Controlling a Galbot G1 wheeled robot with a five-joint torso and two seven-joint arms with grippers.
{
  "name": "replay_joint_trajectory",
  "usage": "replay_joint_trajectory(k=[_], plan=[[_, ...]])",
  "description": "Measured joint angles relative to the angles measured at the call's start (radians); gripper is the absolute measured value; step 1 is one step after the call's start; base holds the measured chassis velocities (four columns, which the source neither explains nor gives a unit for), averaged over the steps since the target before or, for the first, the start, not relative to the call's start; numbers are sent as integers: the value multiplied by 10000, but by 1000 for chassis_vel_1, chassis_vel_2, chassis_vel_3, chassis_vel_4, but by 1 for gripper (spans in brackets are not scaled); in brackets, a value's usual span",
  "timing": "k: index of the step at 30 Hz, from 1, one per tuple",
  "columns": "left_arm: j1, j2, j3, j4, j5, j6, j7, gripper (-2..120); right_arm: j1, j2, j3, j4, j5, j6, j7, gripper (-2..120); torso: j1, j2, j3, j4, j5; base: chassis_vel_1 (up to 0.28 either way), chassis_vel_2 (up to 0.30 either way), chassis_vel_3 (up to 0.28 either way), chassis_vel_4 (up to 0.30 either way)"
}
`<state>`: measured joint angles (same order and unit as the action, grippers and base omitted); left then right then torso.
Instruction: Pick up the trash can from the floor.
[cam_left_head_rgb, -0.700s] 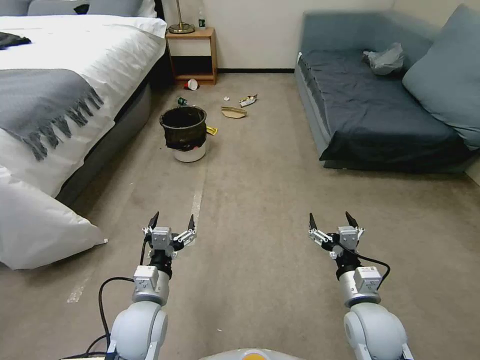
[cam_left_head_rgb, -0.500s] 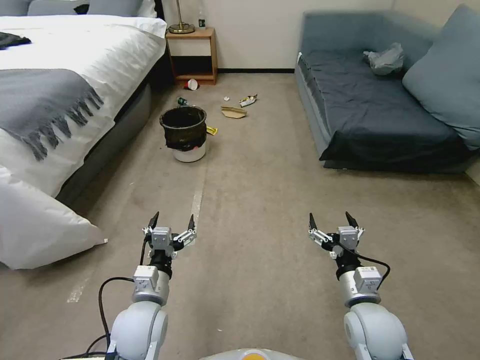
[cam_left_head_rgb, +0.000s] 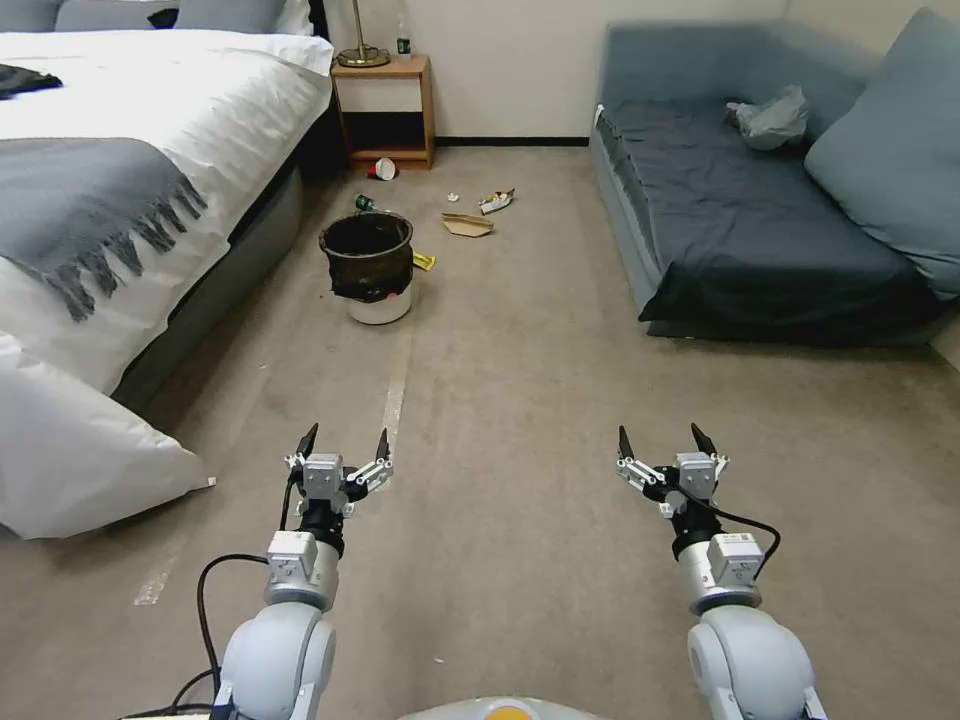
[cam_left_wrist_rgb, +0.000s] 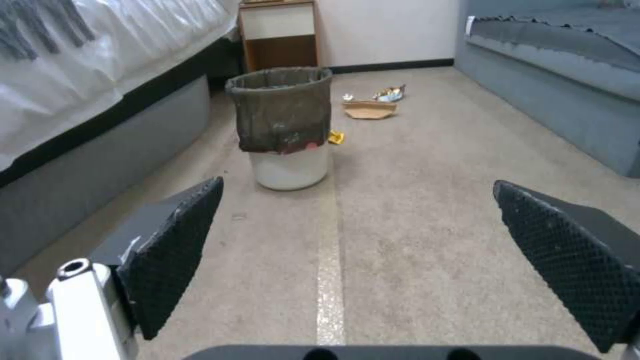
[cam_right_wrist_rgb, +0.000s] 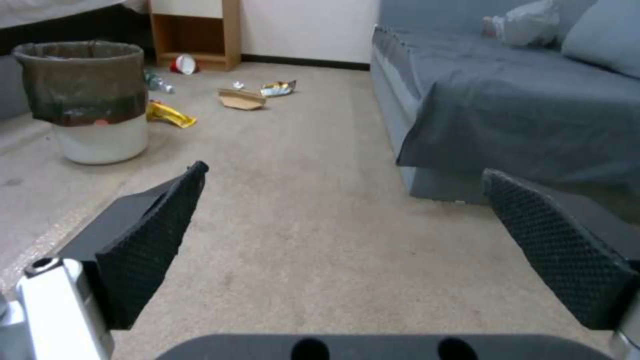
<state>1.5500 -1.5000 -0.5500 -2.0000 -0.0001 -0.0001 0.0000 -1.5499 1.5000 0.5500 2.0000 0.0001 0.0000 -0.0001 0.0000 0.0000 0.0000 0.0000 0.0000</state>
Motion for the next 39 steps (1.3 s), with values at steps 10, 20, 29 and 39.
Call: replay_joint_trajectory(k=[10,20,29,39], plan=[[316,158,-139,-486,-949,165,-48,100,-1088,358,378,984,114,25,-506,100,0,0,0,-1,0,0,0,0,0],[1177,637,-584,-1896,-3765,605,-198,100,-3230,1078,1160,2924,680,233,-1849,100,-1,0,-1,2,3,0,0,0,0],[1178,724,-641,-1910,-4109,491,-157,100,-3160,1080,1194,2812,780,248,-1904,100,0,0,0,0,0,0,0,0,0],[1134,741,-674,-1909,-4095,550,-138,100,-3080,1103,1191,2745,794,244,-1915,100,-1,0,0,-1,0,0,0,0,0]])
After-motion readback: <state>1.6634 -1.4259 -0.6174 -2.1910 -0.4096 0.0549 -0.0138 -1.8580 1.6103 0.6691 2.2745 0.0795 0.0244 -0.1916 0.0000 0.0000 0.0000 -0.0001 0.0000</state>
